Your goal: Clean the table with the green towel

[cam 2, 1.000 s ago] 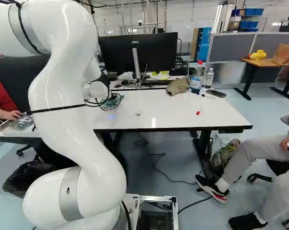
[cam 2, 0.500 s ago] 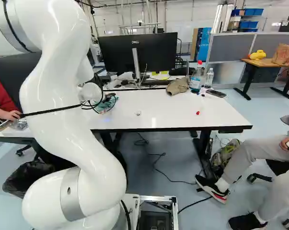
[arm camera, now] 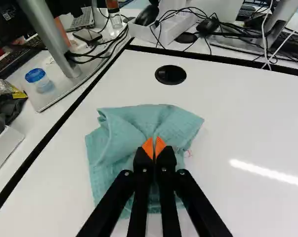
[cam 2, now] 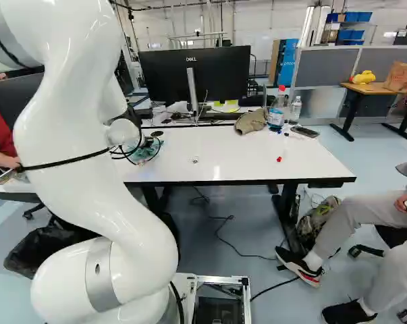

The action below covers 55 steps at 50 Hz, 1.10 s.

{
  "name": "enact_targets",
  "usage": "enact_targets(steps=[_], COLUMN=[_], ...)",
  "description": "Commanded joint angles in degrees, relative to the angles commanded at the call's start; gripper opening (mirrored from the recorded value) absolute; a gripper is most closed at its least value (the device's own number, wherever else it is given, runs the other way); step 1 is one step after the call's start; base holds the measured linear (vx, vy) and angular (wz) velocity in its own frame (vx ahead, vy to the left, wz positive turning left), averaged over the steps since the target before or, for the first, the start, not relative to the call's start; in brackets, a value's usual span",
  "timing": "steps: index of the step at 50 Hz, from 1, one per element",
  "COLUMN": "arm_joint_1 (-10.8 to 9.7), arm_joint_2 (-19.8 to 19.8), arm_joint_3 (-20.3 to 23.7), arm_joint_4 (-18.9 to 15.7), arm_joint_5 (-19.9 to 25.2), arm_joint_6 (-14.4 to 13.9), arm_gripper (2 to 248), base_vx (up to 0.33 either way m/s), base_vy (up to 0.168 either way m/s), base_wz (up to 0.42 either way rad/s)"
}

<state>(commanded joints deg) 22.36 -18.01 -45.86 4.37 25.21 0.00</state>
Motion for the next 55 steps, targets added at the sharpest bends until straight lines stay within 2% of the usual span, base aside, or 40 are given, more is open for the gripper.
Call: enact_targets(steps=[19,41,55], arm_joint_1=[-3.1,-6.2,-7.4], arm_joint_2=[-1.1,-5.2,-8.2], arm_joint_3=[-1.4,-6.5,-10.3], arm_joint_4=[0.0,0.0,0.0], arm_joint_5=[0.0,0.0,0.0], arm_joint_6=[0.0,0.0,0.0], arm_gripper=[25,25,25], base_vx=[0.000,0.000,0.000], base_vy=[0.000,0.000,0.000], base_wz=[0.000,0.000,0.000])
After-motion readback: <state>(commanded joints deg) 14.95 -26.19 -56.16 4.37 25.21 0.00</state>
